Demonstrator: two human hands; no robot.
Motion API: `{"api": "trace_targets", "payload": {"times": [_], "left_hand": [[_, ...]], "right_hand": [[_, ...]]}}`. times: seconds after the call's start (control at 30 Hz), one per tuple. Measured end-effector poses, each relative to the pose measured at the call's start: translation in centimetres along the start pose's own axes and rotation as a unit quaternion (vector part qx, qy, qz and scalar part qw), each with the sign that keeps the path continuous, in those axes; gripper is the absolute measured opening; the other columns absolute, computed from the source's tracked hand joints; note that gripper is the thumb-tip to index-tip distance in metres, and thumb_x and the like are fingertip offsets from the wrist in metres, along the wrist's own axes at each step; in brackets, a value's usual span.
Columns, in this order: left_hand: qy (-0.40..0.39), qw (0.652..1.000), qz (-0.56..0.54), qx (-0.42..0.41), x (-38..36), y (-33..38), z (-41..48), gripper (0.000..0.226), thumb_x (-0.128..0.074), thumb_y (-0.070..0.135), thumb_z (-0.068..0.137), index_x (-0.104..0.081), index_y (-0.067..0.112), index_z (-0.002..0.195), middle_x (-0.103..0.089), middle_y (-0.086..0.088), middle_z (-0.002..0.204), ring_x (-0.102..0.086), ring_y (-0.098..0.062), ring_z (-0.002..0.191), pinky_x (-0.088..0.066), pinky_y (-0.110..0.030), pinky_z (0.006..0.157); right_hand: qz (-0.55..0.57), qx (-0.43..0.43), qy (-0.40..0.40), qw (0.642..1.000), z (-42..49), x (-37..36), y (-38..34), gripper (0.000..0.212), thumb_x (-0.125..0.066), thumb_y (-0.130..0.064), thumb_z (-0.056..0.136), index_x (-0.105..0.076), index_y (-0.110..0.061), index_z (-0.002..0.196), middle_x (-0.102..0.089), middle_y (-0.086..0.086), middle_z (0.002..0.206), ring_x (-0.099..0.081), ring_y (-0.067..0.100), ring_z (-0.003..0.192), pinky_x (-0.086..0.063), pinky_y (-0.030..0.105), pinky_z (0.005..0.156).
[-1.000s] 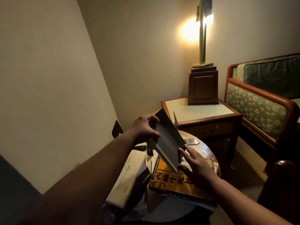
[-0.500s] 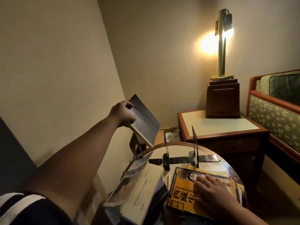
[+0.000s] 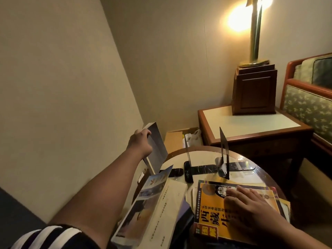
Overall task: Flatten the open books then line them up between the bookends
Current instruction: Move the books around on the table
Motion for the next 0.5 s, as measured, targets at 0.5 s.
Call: {"api": "trace_targets", "payload": {"times": [0.5], "left_hand": [[0.039, 0.986, 0.16, 0.013, -6.2, -1.0, -1.1, 0.043, -0.051, 0.017, 0.075, -0.053, 0.023, 0.117, -0.036, -0.011, 0.119, -0.035, -0.028, 0.101, -0.045, -0.035, 0.082]], "right_hand": [[-0.053, 0.007, 0.041, 0.998, -0.1, 0.0, 0.2, 0.07, -0.019, -0.078, 0.09, -0.056, -0.036, 0.13, -0.062, -0.003, 0.134, -0.065, 0.028, 0.116, -0.043, 0.045, 0.092]]}}
Point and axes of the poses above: each hand's wrist, its own z-axis towards the middle knuckle, its own x-axis out of the back of the hand, y = z × x, the point moved 3 cm from there along z, towards the middle knuckle
